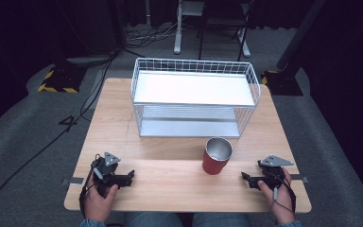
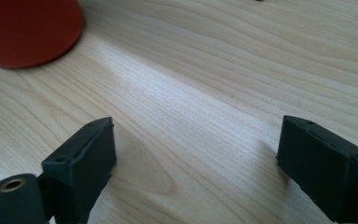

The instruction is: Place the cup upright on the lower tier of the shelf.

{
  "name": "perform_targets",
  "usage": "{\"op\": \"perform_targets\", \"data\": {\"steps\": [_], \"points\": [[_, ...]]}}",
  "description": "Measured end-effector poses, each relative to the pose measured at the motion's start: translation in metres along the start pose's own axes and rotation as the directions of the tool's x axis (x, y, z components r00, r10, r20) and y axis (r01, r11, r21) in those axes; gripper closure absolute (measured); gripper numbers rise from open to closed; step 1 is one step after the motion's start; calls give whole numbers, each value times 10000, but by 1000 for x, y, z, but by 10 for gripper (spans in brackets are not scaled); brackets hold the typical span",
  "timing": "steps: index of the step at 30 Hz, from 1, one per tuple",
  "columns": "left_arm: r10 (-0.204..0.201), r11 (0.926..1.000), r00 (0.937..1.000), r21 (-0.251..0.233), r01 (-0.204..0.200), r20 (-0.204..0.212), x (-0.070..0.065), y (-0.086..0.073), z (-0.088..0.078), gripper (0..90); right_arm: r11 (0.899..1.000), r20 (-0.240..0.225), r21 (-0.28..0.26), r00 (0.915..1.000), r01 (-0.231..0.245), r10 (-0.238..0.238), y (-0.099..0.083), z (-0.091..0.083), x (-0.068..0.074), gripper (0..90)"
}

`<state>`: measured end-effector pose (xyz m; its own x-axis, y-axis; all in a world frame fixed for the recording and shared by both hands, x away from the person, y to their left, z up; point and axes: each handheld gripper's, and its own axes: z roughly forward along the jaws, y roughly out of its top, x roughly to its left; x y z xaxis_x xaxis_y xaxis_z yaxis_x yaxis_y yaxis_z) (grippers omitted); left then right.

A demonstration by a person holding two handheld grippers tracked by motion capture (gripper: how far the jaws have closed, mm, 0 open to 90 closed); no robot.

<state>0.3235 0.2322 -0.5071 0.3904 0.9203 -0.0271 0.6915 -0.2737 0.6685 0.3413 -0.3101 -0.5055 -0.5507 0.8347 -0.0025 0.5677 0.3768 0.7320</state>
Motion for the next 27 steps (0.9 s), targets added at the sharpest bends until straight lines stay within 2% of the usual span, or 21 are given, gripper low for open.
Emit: {"op": "perform_targets", "data": {"steps": [16, 22, 23, 25, 26, 27], "points": [[38, 10000, 10000, 14, -38, 41, 0, 1, 1, 1, 10000, -89, -2, 10000, 18, -18, -1, -1, 0, 116], [18, 10000, 10000, 20, -18, 61, 0, 1, 1, 1, 9999, -219, -70, 9997, -111, 110, -1, -2, -1, 118], [-11, 10000, 10000, 0, 11, 63, 0, 1, 1, 1, 9998, -289, -169, 9995, -137, 132, -2, -3, -1, 183], [9, 10000, 10000, 15, -9, 63, 0, 1, 1, 1, 9994, -465, -314, 9988, -166, 151, -2, -4, -1, 195], [-2, 10000, 10000, 9, 2, 61, 0, 1, 1, 1, 9986, -598, -489, 9980, -222, 193, -2, -5, -1, 153], [23, 10000, 10000, -1, -23, 56, 0, 1, 1, 1, 9966, -635, -761, 9976, -318, 270, -2, -7, -1, 178]]}}
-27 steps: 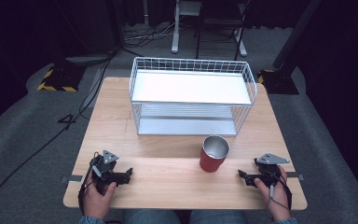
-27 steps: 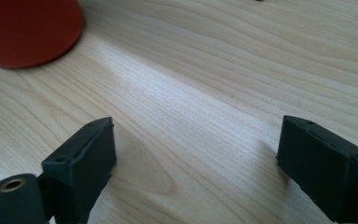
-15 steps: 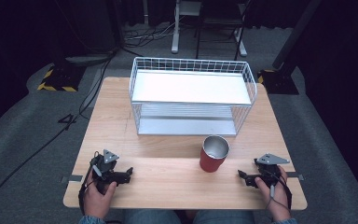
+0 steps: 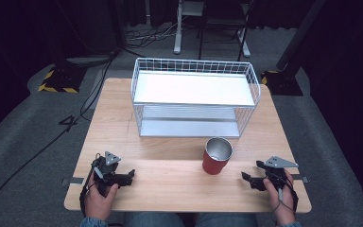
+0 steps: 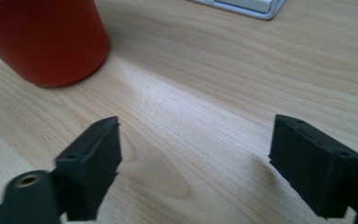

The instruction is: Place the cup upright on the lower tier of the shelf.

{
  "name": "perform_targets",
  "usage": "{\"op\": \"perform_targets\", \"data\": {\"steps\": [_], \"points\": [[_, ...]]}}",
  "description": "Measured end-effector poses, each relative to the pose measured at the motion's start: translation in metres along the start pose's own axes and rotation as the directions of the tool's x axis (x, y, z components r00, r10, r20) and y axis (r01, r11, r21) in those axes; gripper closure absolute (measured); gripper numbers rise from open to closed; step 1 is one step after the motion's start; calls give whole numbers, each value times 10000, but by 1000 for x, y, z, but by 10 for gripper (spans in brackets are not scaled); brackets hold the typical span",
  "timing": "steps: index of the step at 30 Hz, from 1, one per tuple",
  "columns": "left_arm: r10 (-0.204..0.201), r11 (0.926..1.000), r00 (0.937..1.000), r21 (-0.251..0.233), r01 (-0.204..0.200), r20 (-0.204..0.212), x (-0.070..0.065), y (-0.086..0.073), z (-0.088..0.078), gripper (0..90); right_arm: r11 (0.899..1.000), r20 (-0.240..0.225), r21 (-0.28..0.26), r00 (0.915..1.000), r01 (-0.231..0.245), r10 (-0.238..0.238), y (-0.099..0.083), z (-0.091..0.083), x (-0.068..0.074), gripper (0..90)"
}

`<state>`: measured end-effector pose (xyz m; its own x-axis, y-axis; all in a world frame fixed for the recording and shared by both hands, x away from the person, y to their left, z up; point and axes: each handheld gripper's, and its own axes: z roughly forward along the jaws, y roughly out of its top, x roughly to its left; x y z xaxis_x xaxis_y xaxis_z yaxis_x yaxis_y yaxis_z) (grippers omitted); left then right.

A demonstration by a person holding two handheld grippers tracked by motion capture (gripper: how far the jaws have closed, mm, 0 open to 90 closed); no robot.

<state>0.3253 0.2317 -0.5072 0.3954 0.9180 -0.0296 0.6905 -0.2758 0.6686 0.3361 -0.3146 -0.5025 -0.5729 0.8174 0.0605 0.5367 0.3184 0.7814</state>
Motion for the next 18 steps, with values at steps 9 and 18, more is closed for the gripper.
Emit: {"op": "perform_targets", "data": {"steps": [9, 18], "points": [[-12, 10000, 10000, 4, 12, -22, 0, 2, 2, 1, 9978, -152, -485, 9989, -448, 442, 3, -8, 9, 160], [-8, 10000, 10000, 8, 8, -51, 0, 3, 2, 1, 9933, -702, -1065, 9968, -457, 383, 12, -21, 31, 159]]}}
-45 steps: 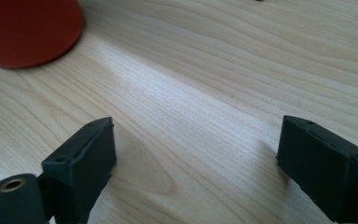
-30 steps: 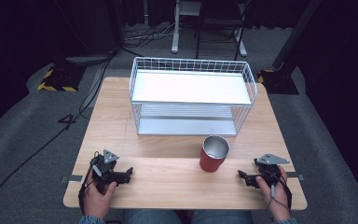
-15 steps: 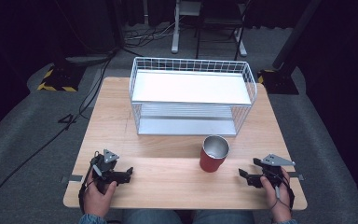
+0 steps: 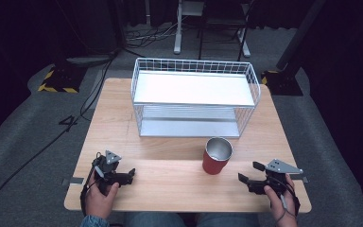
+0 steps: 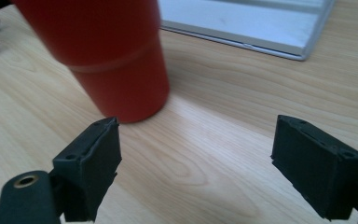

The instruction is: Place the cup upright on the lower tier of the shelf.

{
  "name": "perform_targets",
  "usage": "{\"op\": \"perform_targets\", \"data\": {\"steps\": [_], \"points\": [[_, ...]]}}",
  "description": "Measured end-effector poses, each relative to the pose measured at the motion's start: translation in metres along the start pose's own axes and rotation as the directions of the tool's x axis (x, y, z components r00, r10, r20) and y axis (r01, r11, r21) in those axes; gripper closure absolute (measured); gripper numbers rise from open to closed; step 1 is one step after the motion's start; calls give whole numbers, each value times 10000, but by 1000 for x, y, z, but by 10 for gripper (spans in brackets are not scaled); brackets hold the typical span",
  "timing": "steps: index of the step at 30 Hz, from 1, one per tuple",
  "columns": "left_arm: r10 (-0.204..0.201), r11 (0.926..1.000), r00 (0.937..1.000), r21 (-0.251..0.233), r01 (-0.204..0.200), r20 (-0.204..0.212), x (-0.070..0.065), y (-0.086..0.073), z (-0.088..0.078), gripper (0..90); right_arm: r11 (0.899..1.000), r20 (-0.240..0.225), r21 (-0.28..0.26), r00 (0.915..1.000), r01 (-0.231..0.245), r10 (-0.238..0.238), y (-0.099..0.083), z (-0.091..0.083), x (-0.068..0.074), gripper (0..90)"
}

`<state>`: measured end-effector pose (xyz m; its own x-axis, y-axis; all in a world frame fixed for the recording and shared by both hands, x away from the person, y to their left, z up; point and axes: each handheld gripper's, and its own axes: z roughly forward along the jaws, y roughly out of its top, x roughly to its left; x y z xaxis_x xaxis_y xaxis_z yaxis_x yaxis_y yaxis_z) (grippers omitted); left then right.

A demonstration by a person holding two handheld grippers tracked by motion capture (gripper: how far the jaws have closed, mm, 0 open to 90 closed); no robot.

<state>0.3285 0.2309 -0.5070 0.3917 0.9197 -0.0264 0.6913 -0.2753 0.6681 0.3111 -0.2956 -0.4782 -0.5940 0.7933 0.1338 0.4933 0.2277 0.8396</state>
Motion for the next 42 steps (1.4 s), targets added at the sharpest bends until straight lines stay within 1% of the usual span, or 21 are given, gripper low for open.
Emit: {"op": "perform_targets", "data": {"steps": [1, 3, 4, 5, 6, 7, 11, 16, 18, 21, 27, 28, 31, 35, 42], "points": [[0, 10000, 10000, 0, 0, 0, 0, 0, 0, 1, 10000, 0, 0, 10000, 0, 0, 0, 0, 0, 159], [5, 10000, 10000, 2, -5, 0, 0, 0, 0, 1, 9999, -135, -34, 9998, 157, -157, 1, 0, 7, 160], [4, 10000, 10000, 1, -4, -1, 0, 0, 0, 1, 9994, -329, -85, 9989, 342, -345, 3, 1, 13, 159], [4, 10000, 10000, 1, -4, -1, 0, 0, 0, 1, 9994, -329, -85, 9989, 342, -345, 3, 1, 13, 159], [5, 10000, 10000, 2, -5, 0, 0, 0, 0, 1, 9989, -513, -132, 9977, 443, -449, 4, 3, 19, 159], [5, 10000, 10000, 3, -5, 0, 0, 0, 0, 1, 9989, -513, -132, 9977, 443, -449, 4, 3, 19, 159], [8, 10000, 10000, 2, -8, -3, 0, 0, 0, 1, 9981, -859, -208, 9945, 586, -602, 6, 9, 28, 159], [8, 10000, 10000, 3, -8, -1, 0, 0, 0, 1, 9965, -1067, -19, 9908, 834, -831, 7, 21, 34, 159], [5, 10000, 10000, 4, -5, 1, 0, 0, 0, 1, 9962, -1041, -12, 9907, 874, -871, 8, 27, 36, 159], [5, 10000, 10000, 3, -5, -1, 0, 0, 0, 1, 9963, -1011, -20, 9912, 861, -858, 10, 30, 36, 159], [4, 10000, 10000, 2, -4, 1, 0, 0, 0, 1, 9974, -810, -44, 9941, 724, -725, 12, 43, 37, 159], [6, 10000, 10000, 3, -6, 0, 0, 0, 0, 1, 9978, -777, -97, 9948, 649, -655, 13, 48, 38, 159], [7, 10000, 10000, 3, -7, 1, 0, 0, 0, 1, 9981, -789, -100, 9950, 601, -607, 14, 51, 40, 159], [4, 10000, 10000, 4, -4, 1, 0, 0, 0, 1, 9973, -906, -5, 9932, 732, -729, 16, 59, 43, 159], [7, 10000, 10000, 5, -7, 6, 0, 0, 0, 1, 9972, -930, -10, 9928, 754, -751, 20, 74, 45, 159]]}}
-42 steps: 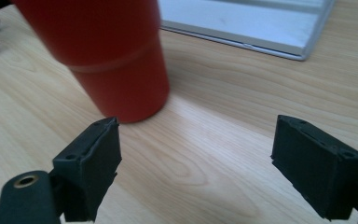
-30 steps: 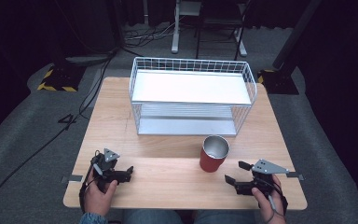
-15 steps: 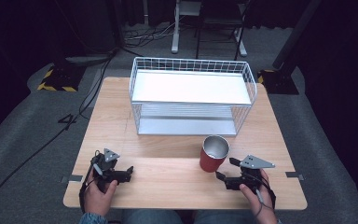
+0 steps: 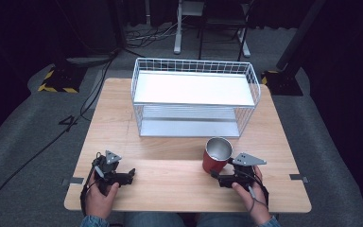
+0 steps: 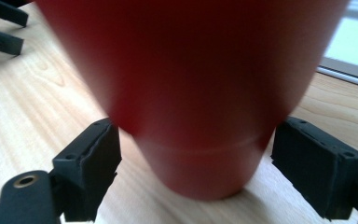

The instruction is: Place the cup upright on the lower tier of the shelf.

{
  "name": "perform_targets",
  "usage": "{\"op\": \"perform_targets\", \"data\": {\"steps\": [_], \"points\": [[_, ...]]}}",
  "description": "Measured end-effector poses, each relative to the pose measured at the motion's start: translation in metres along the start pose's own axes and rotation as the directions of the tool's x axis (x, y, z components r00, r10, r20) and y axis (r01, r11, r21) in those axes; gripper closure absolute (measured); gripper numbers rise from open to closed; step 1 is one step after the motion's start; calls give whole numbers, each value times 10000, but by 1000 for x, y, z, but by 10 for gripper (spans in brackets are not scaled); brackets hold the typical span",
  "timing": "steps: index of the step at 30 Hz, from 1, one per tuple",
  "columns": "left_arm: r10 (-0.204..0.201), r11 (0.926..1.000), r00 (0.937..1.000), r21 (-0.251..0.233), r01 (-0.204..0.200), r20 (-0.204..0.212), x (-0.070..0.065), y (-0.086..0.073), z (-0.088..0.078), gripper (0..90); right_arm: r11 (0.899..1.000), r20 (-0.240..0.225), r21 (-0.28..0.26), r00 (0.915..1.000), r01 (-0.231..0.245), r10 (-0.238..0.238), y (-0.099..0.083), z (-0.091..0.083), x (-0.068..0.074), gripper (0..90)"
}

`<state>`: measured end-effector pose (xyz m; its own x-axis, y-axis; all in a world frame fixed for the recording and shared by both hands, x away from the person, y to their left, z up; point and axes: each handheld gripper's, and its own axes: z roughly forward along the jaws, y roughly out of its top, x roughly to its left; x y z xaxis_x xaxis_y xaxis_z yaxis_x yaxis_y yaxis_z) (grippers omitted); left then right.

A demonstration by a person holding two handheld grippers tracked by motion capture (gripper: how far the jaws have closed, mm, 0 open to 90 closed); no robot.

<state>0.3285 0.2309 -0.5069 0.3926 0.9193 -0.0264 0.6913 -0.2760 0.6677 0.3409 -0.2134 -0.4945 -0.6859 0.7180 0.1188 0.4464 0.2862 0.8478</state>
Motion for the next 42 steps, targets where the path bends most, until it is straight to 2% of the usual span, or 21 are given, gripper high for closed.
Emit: {"op": "perform_targets", "data": {"steps": [2, 4, 17, 23, 28, 36, 40, 42], "points": [[2, 10000, 10000, 2, -2, -6, 0, 0, 0, 1, 9996, 70, -87, 9996, -258, 258, 0, 9, 0, 155], [-2, 10000, 10000, -3, 2, -6, 0, 0, 0, 1, 9995, 180, -94, 9993, -317, 318, 1, 13, 2, 147], [-1, 10000, 10000, 0, 1, -1, 0, 0, 0, 1, 9998, 297, -87, 9994, -173, 176, 7, 24, 2, 142], [-1, 10000, 10000, -1, 1, -1, 0, 0, 0, 1, 10000, 278, -61, 9996, 13, -11, 7, 24, 2, 153], [1, 10000, 10000, 0, -1, -1, 0, 0, 0, 1, 9992, 419, -88, 9984, 379, -375, 6, 23, 3, 168], [1, 10000, 10000, 1, -1, -5, 0, 0, 0, 1, 9984, 371, -40, 9977, 562, -560, 7, 23, 4, 172], [-1, 10000, 10000, 1, 1, 0, 0, 0, 0, 1, 9976, 334, -108, 9971, 687, -683, 12, 23, 5, 172], [-2, 10000, 10000, -1, 2, -4, 0, 0, 0, 1, 9966, 274, -212, 9965, 796, -790, 20, 23, 5, 173]]}}
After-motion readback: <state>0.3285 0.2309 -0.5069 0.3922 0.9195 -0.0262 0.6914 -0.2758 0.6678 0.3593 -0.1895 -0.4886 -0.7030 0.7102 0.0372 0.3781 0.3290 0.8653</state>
